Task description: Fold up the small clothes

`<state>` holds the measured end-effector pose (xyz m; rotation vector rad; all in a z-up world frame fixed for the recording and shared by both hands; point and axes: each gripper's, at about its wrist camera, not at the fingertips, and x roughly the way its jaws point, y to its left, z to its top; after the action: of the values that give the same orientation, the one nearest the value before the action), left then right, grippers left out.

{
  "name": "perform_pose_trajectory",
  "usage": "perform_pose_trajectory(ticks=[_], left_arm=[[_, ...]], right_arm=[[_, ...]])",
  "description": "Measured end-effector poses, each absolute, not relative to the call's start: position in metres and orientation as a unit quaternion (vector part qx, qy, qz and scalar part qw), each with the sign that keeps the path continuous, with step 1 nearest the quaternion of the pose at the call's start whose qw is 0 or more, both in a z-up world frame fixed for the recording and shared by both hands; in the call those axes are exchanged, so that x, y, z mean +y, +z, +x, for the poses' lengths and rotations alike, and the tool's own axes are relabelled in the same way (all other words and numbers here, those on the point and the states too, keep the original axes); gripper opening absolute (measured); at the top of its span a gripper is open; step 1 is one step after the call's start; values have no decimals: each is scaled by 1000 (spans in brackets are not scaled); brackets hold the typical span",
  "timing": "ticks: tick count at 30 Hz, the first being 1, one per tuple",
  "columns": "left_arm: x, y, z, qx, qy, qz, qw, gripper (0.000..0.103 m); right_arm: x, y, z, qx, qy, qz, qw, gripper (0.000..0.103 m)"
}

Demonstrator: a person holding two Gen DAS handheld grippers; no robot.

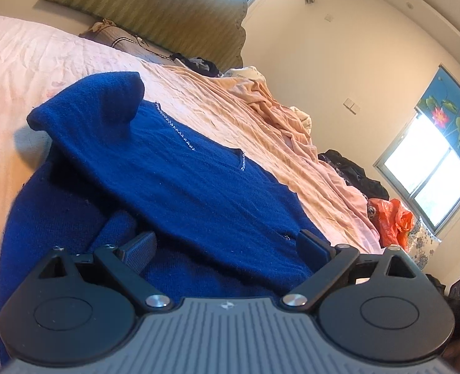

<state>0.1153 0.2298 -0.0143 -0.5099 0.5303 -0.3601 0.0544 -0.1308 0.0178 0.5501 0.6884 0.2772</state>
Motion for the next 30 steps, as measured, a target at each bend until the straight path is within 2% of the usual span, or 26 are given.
perform_pose_trajectory(ticks=[4, 8, 10, 11, 13, 14, 17, 22, 25, 30], left_arm=[[228, -14, 116, 260, -171, -242, 919, 97], [227, -14, 116, 261, -170, -240, 919, 97], [227, -14, 116, 262, -169, -239, 920, 97], [227, -14, 116, 262, -169, -239, 920, 97], [227, -14, 116, 263, -169, -238, 920, 97], [227, -14, 116, 263, -169, -239, 920, 97], [228, -15, 116, 262, -169, -241, 919, 97], [228, -15, 116, 262, -170, -242, 919, 97], [229, -15, 116, 261, -171, -244, 918, 97], [231, -17, 116, 260, -174, -252, 916, 97]], right_arm=[[-126, 21, 78, 342, 156, 278, 884, 69], [-97, 12, 103, 383, 155, 208, 887, 69], [-79, 11, 105, 377, 150, 159, 900, 71], [-71, 10, 105, 374, 155, 138, 904, 63], [-56, 10, 105, 373, 163, 99, 908, 26], [-50, 10, 107, 378, 175, 84, 905, 11], [-49, 21, 111, 363, 188, 87, 909, 10], [-94, 75, 133, 305, 187, 196, 913, 10], [-127, 95, 140, 287, 164, 208, 921, 10], [-165, 60, 148, 345, 120, 230, 902, 10]])
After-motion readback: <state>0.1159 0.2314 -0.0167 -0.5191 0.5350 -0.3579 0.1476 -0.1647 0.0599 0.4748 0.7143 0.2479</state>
